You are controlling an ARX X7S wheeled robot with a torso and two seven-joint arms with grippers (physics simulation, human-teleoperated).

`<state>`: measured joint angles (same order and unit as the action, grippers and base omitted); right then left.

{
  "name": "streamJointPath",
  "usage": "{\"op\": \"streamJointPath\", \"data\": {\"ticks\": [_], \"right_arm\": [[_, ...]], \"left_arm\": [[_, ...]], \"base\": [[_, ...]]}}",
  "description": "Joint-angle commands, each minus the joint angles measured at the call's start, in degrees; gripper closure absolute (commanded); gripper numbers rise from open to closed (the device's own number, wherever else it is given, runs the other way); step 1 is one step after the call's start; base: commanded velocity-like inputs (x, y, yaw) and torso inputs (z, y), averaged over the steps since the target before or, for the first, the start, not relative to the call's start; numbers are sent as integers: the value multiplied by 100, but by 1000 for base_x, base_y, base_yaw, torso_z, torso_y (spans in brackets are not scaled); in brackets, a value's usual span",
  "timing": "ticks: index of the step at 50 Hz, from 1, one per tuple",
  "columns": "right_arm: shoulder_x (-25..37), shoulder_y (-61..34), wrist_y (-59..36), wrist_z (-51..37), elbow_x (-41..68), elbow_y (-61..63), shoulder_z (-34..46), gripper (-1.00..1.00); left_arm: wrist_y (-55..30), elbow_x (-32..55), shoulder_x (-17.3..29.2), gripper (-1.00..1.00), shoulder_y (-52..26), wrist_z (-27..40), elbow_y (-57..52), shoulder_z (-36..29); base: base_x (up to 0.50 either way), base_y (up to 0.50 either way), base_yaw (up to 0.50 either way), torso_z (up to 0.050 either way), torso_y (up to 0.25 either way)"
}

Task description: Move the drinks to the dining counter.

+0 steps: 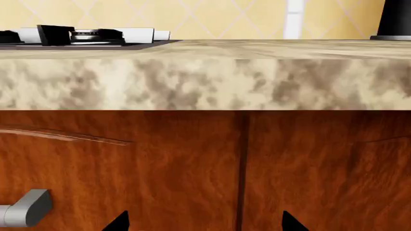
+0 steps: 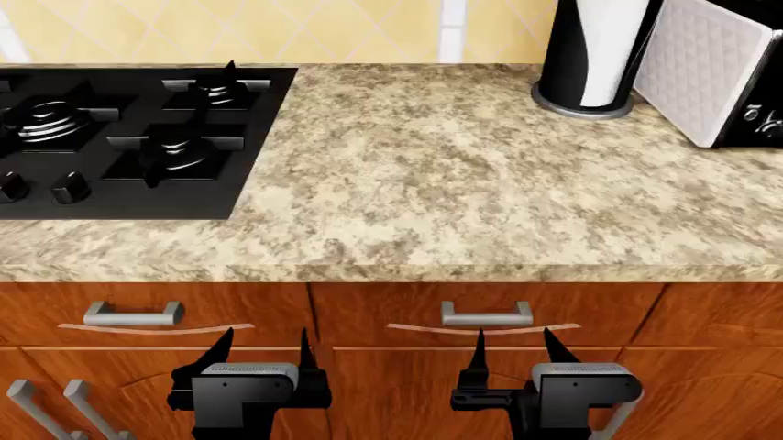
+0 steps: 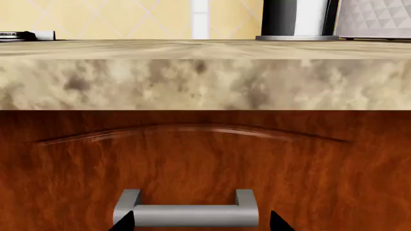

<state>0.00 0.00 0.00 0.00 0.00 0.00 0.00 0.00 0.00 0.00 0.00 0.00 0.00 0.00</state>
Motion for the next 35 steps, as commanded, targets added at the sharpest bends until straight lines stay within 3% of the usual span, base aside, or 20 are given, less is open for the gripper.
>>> {"op": "streamJointPath", "data": {"ticks": [1,35], "right_arm": [[71,-5,50,-161,128,-10,84,-100],[443,-44,185,-613,568,-131,529,-100]], "left_arm": [[-27,62,96,-100,-11,111,10,-112],[-2,319,473,-100,-27,521,62,-577]], "base": [[0,0,0,0,0],[0,-477,0,0,0]]}}
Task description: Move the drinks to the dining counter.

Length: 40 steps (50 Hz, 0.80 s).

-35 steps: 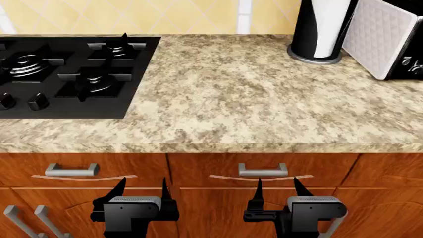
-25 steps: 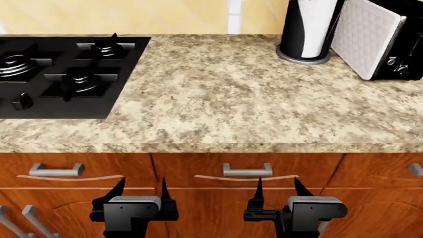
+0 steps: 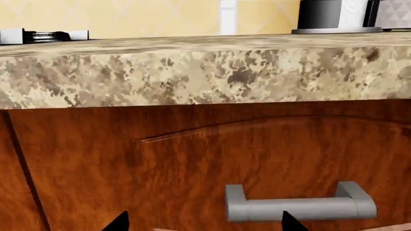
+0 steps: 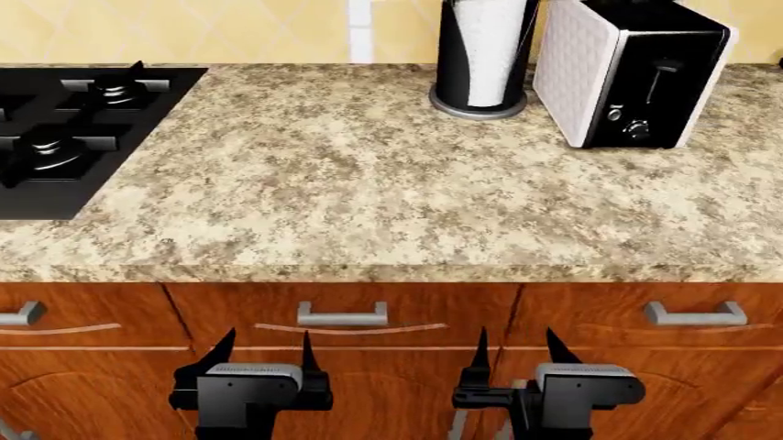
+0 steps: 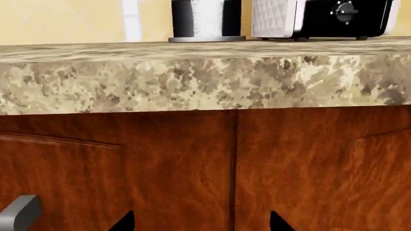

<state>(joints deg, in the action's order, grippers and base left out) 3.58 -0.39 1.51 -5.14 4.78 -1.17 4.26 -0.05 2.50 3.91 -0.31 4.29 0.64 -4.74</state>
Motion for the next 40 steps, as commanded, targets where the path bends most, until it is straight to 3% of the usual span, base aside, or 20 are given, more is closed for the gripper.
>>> {"op": "streamJointPath", "data": {"ticks": [1,40], "right_arm": [[92,-6,30,-107,95,-13,112,-100],[310,-13,89,-365,351,-5,364,-100]], "left_arm": [[3,77,89,-100,4,97,-3,-109],[29,281,312,-100,-11,331,2,-391]], "base": [[0,-500,0,0,0],[0,-500,0,0,0]]}}
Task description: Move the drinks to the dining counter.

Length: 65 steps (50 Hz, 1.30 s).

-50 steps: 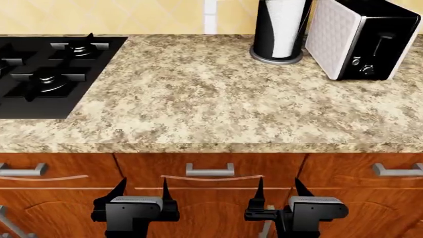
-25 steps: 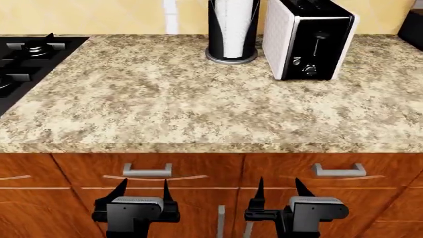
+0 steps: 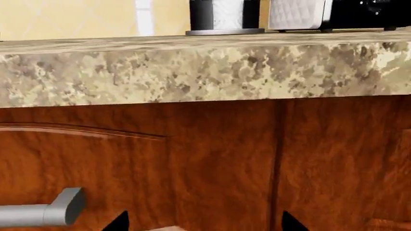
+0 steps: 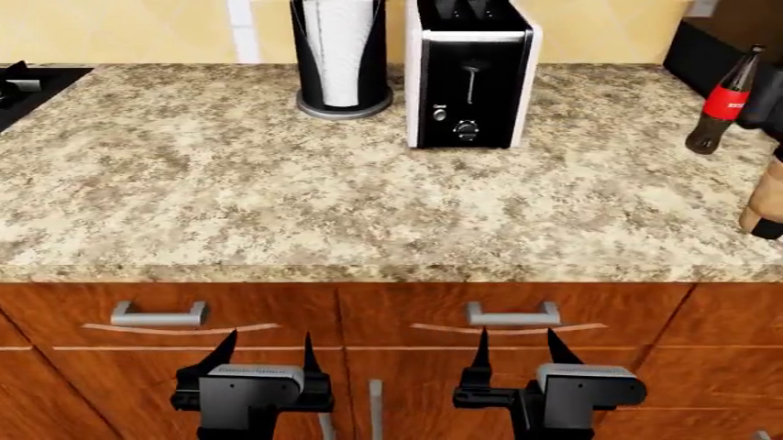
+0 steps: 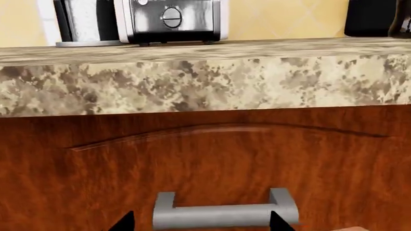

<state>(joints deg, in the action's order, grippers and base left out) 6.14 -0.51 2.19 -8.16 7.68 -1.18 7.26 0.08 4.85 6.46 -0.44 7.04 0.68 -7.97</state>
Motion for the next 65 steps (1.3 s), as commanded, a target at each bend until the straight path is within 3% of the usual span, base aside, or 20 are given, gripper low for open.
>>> {"op": "streamJointPath", "data": {"ticks": [1,38,42,44,46,50,54,60,65], "right_arm": [[59,-3,20,-70,62,-4,71,-100],[197,-26,39,-258,201,-14,248,-100],[326,39,-39,-203,124,214,353,-100],[499,194,-461,-267,245,946,263,-100],[746,283,-1068,-369,228,1873,229,-100],[1129,222,-2294,-488,350,3473,166,-100],[1467,-500,-4069,-618,834,4992,-120,-100],[1621,-1830,-6085,-711,1714,5861,-610,-100],[1489,-3963,-8500,-1090,3528,6104,-1577,-100]], "left_arm": [[16,50,61,-100,1,62,-1,-74],[30,186,197,-100,-10,231,-17,-245],[-219,522,247,-100,-4,195,-324,-96],[-199,396,299,-100,34,246,-488,-132],[-1154,633,604,-100,-39,314,-1827,33],[-2483,1174,913,-100,-478,564,-3304,461],[-4112,1727,1353,-100,-1543,756,-4573,758],[-5421,2230,1609,-100,-2947,866,-4869,980],[-6413,2660,1715,-100,-4529,896,-4501,1257]], "base": [[0,-500,0,0,0],[0,-500,0,0,0],[-1,-500,0,0,0],[-1,-500,0,0,0],[-1,-500,0,0,0],[0,-300,0,0,0],[0,0,0,0,0],[0,0,0,0,0],[0,0,0,0,0]]}}
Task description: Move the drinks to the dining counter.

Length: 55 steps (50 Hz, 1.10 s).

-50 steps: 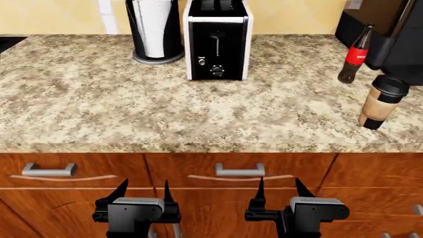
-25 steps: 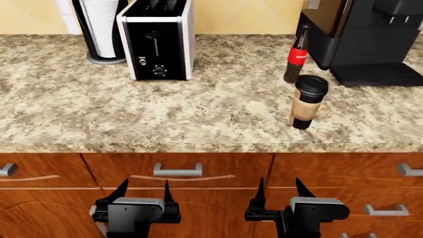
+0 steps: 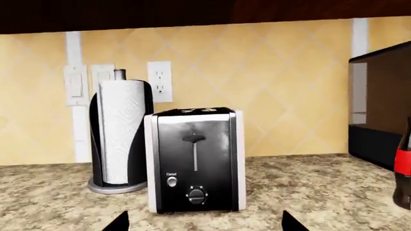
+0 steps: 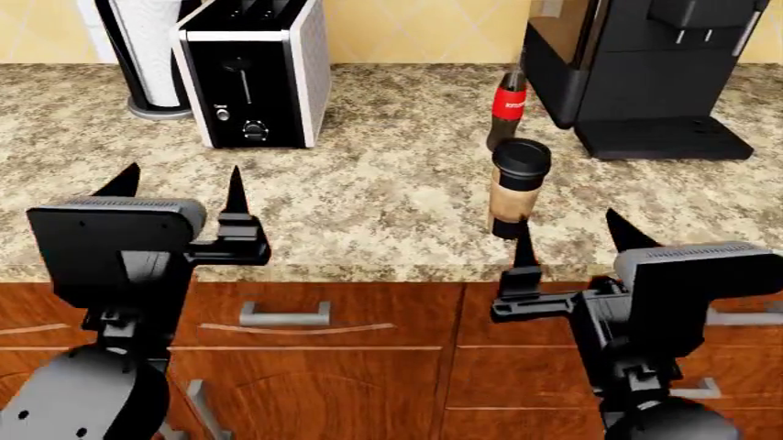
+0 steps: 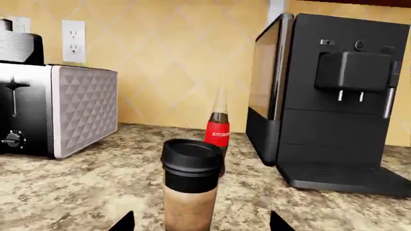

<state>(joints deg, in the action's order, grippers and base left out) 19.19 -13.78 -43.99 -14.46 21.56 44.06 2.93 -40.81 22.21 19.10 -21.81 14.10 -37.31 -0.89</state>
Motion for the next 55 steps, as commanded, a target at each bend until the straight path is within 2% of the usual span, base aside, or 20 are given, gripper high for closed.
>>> {"op": "streamJointPath", "data": {"ticks": [1,2,6,8,14,28,44,49,55], "right_arm": [[127,-3076,-4350,-612,2564,1581,-1340,-100],[123,-3356,-4590,-879,3053,1504,-1501,-100],[752,-4747,-4525,-3704,6491,453,-1457,-100],[901,-5057,-4366,-4293,7207,292,-1256,-100],[969,-4653,-4129,-4221,7192,652,-1447,-100],[1012,-4605,-3955,-4021,6978,615,-1277,-100],[1178,-4592,-3748,-4267,7270,549,-1122,-100],[1262,-4627,-3892,-4208,7501,536,-762,-100],[1257,-4498,-3827,-3994,7198,692,-888,-100]], "left_arm": [[-2459,930,481,-100,-2643,230,-610,567],[-2620,1018,482,-100,-2838,225,-566,620],[-3163,1276,448,-100,-3593,342,-713,810],[-3287,1381,361,-100,-3670,383,-786,926],[-2722,1151,348,-100,-3204,304,-623,735],[-2526,1096,399,-100,-3053,275,-524,678],[-2588,1189,415,-100,-3095,319,-583,723],[-2538,1180,431,-100,-3073,316,-580,701],[-2537,1220,459,-100,-3026,316,-643,746]], "base": [[0,0,0,0,0],[0,0,0,0,0],[0,0,0,0,0],[25,0,0,0,0],[484,-117,0,0,0],[494,-275,0,0,0],[120,-500,0,0,0],[0,0,0,0,3],[452,-1,0,0,0]]}}
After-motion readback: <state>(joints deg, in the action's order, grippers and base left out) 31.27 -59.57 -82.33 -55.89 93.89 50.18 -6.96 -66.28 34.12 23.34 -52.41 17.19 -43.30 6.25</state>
